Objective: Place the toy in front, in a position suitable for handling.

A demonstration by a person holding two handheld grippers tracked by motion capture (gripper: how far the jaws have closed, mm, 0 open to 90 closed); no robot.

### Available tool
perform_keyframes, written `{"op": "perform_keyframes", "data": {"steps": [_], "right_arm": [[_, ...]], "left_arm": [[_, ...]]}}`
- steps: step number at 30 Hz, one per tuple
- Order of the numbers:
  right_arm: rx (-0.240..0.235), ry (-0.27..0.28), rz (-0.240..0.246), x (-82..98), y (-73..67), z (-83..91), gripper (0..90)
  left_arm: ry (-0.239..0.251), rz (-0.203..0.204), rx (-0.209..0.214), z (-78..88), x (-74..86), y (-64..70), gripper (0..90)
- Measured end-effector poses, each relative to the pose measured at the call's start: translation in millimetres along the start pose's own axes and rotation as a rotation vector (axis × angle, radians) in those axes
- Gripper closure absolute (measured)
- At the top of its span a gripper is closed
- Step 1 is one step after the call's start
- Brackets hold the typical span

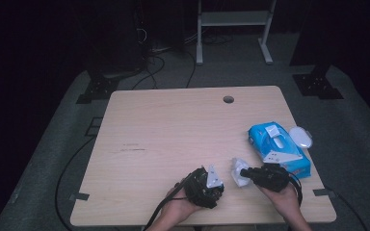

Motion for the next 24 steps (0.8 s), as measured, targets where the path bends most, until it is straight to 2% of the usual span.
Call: {"op": "perform_keyframes", "data": {"steps": [5, 7, 8, 9, 13, 15, 17, 19, 20, 22, 23, 24], "right_arm": [[0.000, 0.004, 0.005, -0.4, -1.4, 0.4, 83.8], [-0.006, 0.006, 0.010, -0.5, -2.2, 0.7, 83.3], [-0.006, 0.006, 0.010, -0.5, -2.2, 0.7, 83.3], [-0.012, 0.008, 0.018, -0.6, -3.6, 1.5, 83.0], [-0.021, 0.007, 0.022, -0.5, -5.1, 2.4, 82.8], [-0.023, 0.008, 0.022, -0.8, -5.8, 2.4, 82.8], [-0.026, 0.012, 0.025, -1.4, -6.2, 2.0, 82.8], [-0.028, 0.013, 0.026, -1.7, -6.6, 1.9, 82.8], [-0.029, 0.014, 0.025, -1.7, -6.6, 2.0, 82.8], [-0.029, 0.018, 0.025, -1.6, -6.0, 2.2, 82.8], [-0.029, 0.019, 0.021, -1.5, -5.9, 2.6, 82.8], [-0.029, 0.020, 0.022, -1.3, -5.4, 3.0, 82.8]], "left_arm": [[-0.020, 0.018, 0.017, 3.0, 9.5, -0.1, 31.3], [-0.010, -0.015, 0.038, 6.0, 16.1, -1.4, 28.8], [-0.010, -0.015, 0.038, 6.0, 16.1, -1.4, 27.1], [0.004, -0.038, 0.047, 9.4, 21.8, -3.4, 26.0], [0.031, -0.045, 0.065, 12.1, 31.5, -10.2, 21.2], [0.009, -0.042, 0.093, 7.7, 39.5, -15.5, 18.7], [-0.010, -0.038, 0.106, 2.3, 43.0, -15.4, 17.6], [-0.027, -0.053, 0.114, -2.8, 46.1, -15.0, 17.5], [-0.024, -0.041, 0.126, -4.7, 46.8, -14.4, 17.9], [-0.008, -0.047, 0.127, -3.9, 46.5, -14.8, 24.2], [0.015, -0.079, 0.131, -0.7, 44.8, -14.0, 26.4], [0.015, -0.079, 0.131, -0.7, 44.8, -14.0, 27.5]]}}
Point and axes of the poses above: each handheld gripper's, and its own axes: z roughly backward along the jaws, x roughly out of its underside, y roughly to its right, the point moved 4 cm from there along -z, roughly forward along the jaws, and after that the axes turned 1 degree about z, right-handed, at the moved point
